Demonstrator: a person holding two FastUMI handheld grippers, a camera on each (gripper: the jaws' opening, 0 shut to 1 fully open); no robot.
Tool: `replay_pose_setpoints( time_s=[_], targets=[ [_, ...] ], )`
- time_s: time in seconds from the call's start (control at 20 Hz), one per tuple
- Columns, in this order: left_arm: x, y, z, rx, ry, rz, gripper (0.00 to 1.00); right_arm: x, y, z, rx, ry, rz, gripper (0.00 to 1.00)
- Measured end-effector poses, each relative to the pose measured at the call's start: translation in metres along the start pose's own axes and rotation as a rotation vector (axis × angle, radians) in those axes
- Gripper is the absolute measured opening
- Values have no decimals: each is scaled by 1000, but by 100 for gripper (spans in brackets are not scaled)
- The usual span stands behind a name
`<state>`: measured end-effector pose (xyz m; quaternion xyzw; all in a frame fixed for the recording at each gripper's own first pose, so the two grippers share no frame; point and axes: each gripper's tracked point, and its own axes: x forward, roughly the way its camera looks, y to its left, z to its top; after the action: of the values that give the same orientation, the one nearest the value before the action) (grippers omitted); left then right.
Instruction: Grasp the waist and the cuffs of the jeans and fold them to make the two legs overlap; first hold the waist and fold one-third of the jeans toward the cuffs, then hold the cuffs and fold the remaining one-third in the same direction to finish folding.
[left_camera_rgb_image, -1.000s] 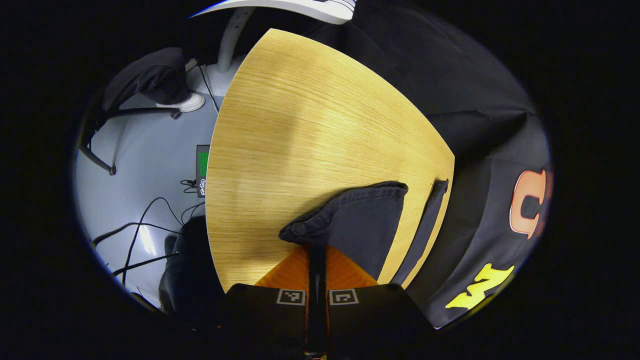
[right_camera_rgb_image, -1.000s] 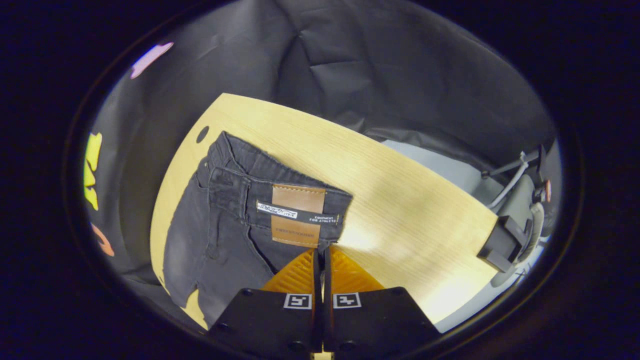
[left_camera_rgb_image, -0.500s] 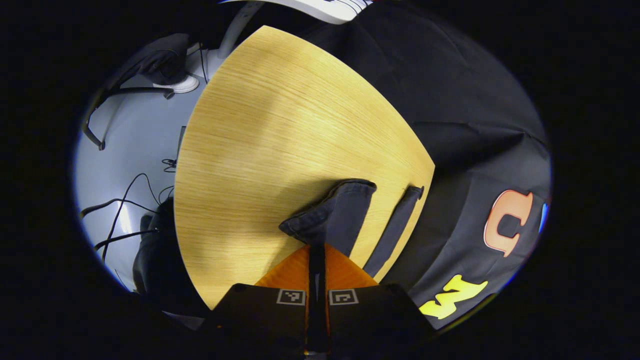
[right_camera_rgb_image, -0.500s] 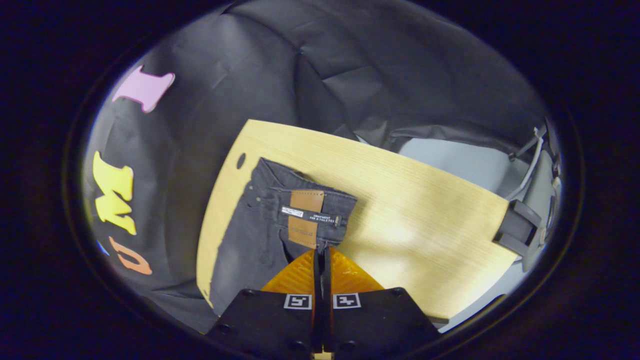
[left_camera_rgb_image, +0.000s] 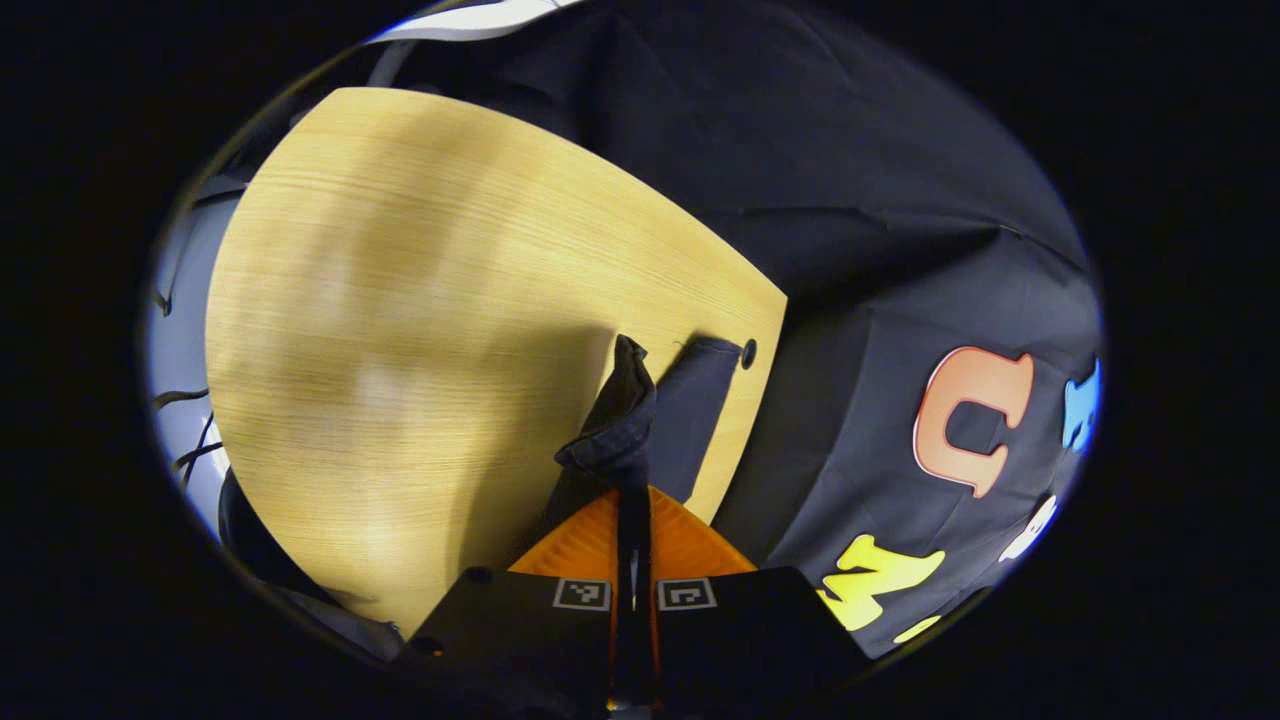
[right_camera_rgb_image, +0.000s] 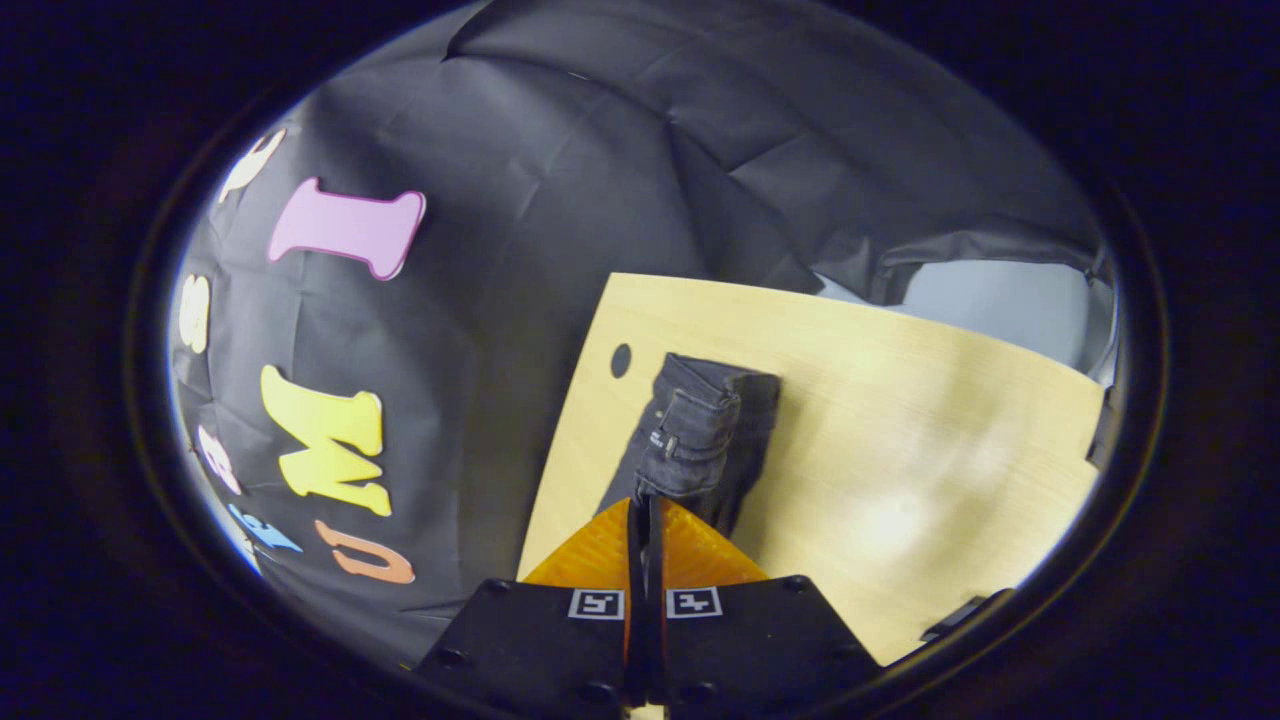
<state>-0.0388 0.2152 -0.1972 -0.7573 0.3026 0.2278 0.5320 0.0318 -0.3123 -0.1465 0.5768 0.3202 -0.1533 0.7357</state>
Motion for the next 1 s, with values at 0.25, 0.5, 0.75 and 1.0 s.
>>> replay_pose_setpoints(
  time_s=[0.25,0.5,0.75,1.0],
  targets=[
    [50,-49,1,-22,1,11,3,27,27,13,46,-20,51,1],
    [103,-72,17,-7,-30,70,3,66,37,29,97,-58,68,1],
    [156,-103,27,-1,-47,99,3,100,47,41,68,-107,59,1],
    [215,-120,28,42,-18,144,3,138,48,45,37,-125,30,1]
  ],
)
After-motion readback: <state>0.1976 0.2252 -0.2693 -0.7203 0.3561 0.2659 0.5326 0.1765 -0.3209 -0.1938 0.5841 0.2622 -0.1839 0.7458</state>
